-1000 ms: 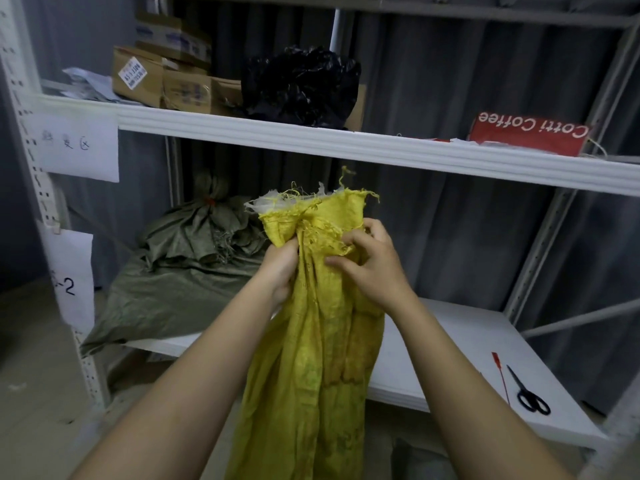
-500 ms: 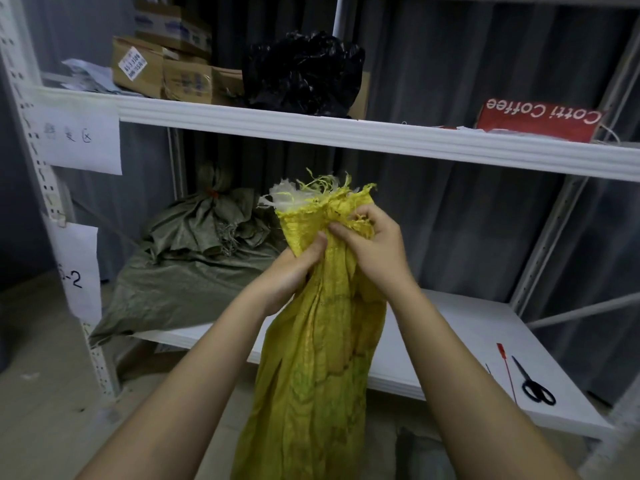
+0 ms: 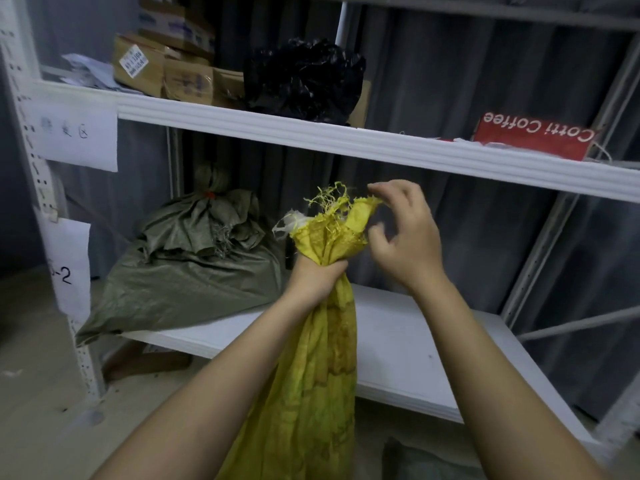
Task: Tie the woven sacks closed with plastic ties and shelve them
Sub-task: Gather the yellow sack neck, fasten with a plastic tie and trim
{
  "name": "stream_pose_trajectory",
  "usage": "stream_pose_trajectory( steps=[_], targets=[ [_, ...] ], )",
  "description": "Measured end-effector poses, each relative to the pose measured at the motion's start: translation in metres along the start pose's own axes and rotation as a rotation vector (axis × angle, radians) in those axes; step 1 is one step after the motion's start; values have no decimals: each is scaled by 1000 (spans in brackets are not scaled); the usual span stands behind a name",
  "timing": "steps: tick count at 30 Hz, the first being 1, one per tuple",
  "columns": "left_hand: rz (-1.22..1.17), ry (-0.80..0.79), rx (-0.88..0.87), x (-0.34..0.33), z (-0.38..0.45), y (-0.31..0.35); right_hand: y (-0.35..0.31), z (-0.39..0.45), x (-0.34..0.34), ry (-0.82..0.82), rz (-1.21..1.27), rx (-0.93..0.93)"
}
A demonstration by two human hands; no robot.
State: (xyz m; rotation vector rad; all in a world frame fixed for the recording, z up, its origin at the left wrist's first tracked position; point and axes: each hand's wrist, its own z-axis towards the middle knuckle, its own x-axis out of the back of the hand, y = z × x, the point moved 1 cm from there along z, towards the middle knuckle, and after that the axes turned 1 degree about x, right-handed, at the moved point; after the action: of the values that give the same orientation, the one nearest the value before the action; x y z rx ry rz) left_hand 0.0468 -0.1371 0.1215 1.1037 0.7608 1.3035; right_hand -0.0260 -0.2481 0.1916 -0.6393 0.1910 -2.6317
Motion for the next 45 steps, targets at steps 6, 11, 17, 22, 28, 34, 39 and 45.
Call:
stream_pose_trajectory(
  steps=[6, 11, 17, 22, 28, 34, 39, 45],
  targets=[
    [110, -316, -241, -3, 12, 12, 9, -1, -3, -513, -765, 647],
    [117, -538, 7, -8, 7, 7, 19, 7, -17, -721, -981, 705],
    [126, -474, 153, -2, -3, -46, 13, 15, -27, -712, -940, 555],
    [174, -198, 195, -25, -35, -70, -12, 20, -32, -686, -859, 529],
    [85, 107, 218, -49, -26, -53, -22, 14, -24, -712, -837, 469],
    [474, -138, 0, -26, -14, -55, 66, -36, 0, -604, -754, 97],
    [871, -195, -136, -26, -9, -61, 77, -84, -12, -957, -778, -345],
    [1117, -272, -262, -34, -10, -66, 35, -103, -42, -732, -621, 49]
  ],
)
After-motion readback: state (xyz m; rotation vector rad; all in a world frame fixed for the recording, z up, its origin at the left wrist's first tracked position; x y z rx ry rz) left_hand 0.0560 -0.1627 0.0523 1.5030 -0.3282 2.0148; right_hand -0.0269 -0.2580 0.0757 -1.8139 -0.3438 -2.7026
